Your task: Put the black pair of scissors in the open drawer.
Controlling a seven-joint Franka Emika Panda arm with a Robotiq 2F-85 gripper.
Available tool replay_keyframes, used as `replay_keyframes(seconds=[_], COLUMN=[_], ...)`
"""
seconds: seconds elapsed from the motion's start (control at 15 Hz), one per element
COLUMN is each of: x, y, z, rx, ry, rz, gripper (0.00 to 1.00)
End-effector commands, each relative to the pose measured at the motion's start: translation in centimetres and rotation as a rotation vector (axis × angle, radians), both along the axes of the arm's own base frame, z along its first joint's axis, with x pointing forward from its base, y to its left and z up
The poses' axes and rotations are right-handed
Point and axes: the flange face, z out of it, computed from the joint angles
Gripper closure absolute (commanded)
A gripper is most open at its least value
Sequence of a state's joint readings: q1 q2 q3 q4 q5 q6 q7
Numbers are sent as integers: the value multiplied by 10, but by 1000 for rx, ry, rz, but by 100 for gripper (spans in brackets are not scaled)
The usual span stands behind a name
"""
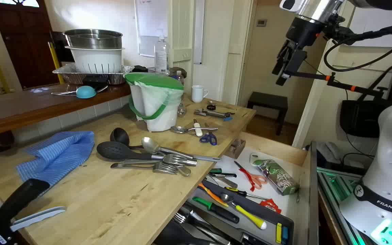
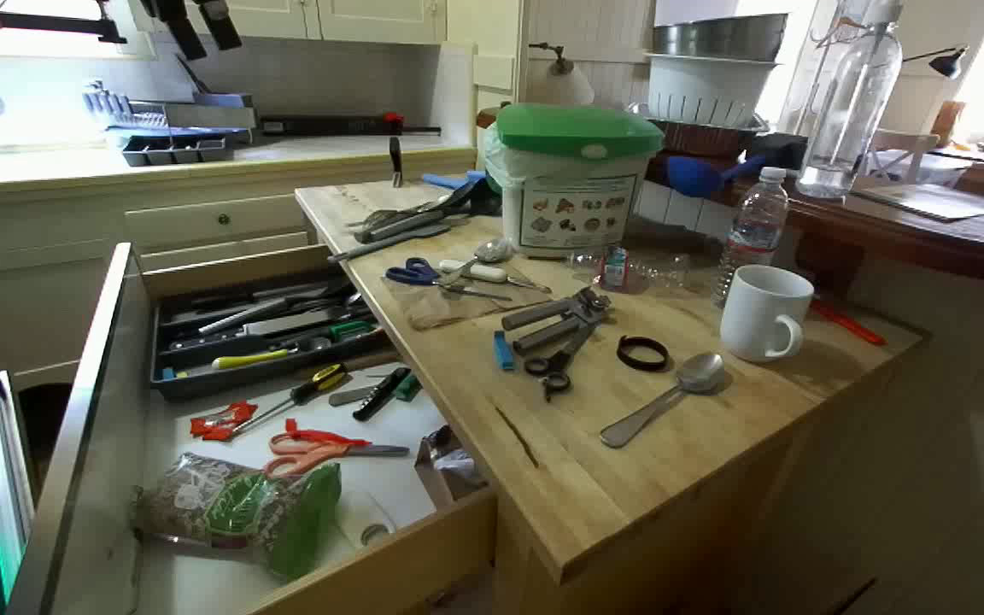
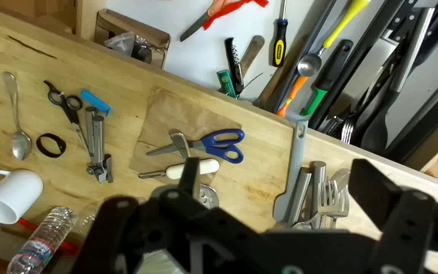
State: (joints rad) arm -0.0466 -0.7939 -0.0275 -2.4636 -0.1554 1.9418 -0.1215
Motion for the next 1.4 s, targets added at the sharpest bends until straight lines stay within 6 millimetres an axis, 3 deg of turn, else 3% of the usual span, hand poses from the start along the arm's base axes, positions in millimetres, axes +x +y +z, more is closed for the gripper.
replay_keyframes(seconds=[0.0,0.67,0.93,1.33], x=[0,0,11,33], y=[0,0,-47,-128], z=[1,1,17,23], rx=[0,-1,35,83], ry=[1,-5,-31,1], rz=[0,-4,-14,253], gripper=[0,0,0,0])
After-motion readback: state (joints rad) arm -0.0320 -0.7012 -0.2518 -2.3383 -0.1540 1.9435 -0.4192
